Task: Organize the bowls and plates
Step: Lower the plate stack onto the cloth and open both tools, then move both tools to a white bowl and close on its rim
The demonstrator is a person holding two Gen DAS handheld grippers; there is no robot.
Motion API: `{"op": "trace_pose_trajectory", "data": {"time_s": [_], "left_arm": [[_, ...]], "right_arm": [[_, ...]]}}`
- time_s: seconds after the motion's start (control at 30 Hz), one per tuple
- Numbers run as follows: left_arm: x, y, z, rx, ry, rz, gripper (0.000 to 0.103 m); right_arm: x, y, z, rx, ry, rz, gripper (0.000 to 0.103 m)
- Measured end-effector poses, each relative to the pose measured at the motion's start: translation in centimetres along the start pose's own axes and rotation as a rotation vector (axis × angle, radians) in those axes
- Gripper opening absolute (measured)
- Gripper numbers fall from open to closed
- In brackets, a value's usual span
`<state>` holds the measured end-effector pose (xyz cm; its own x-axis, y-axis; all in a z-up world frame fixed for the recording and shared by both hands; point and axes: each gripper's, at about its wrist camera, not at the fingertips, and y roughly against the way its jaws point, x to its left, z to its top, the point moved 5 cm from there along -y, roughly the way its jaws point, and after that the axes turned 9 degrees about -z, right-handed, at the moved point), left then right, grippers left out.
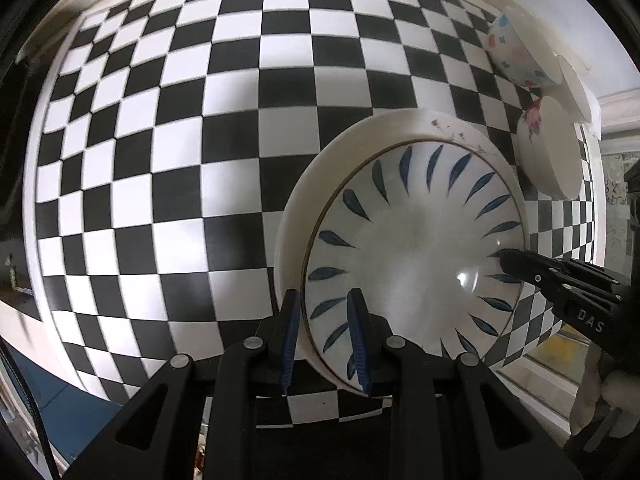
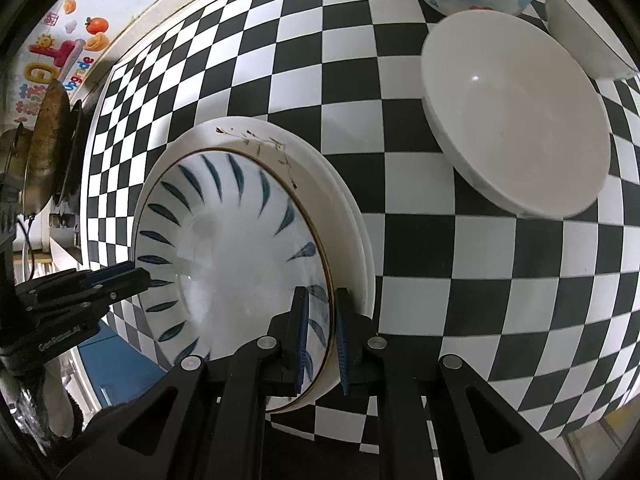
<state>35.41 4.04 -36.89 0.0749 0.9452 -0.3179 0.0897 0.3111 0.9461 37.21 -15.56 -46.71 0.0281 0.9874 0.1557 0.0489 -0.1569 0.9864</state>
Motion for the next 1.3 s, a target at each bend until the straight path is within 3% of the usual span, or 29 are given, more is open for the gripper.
{"op": "trace_pose_trajectory", "data": {"time_s": [0.2, 0.4, 0.6, 0.73, 0.77, 0.8, 0.87, 0.97, 1.3], "left_arm": [[-1.8, 3.8, -0.7, -0.081, -0.065, 0.034, 0.022], [-3.7, 8.6, -2.5, -0.170, -0.109, 0.059, 0.023], [-4.7, 12.2, -4.6, -0.214, -0.125, 0.033, 0.028], [-5.8, 13.6, -5.9, -0.234, -0.146, 0.012, 0.032], [-6.1, 14.0, -6.3, -0.239, -0.154, 0.007, 0.038], [-6.5, 14.4, -6.6, -0.243, -0.164, 0.004, 0.043], [-6.9, 15.1, -7.3, -0.257, -0.171, 0.000, 0.063], [-7.4, 16.3, -8.4, -0.290, -0.189, 0.007, 0.072], [-7.5, 18.7, -10.5, -0.346, -0.208, 0.022, 0.075]], "right_arm": [[0.2, 1.8, -1.3, -0.044, -0.014, -0.047, 0.016], [2.0, 7.3, -4.2, -0.135, -0.006, -0.092, 0.020], [3.6, 13.1, -7.5, -0.220, -0.037, -0.106, 0.047], [4.4, 16.4, -9.1, -0.268, -0.041, -0.115, 0.072], [4.6, 17.3, -9.5, -0.283, -0.045, -0.114, 0.077], [4.7, 17.9, -9.9, -0.294, -0.047, -0.116, 0.078], [5.3, 19.0, -10.5, -0.311, -0.047, -0.124, 0.079], [5.8, 20.5, -11.5, -0.349, -0.053, -0.132, 0.082], [6.8, 23.8, -14.0, -0.403, -0.079, -0.149, 0.084]]}}
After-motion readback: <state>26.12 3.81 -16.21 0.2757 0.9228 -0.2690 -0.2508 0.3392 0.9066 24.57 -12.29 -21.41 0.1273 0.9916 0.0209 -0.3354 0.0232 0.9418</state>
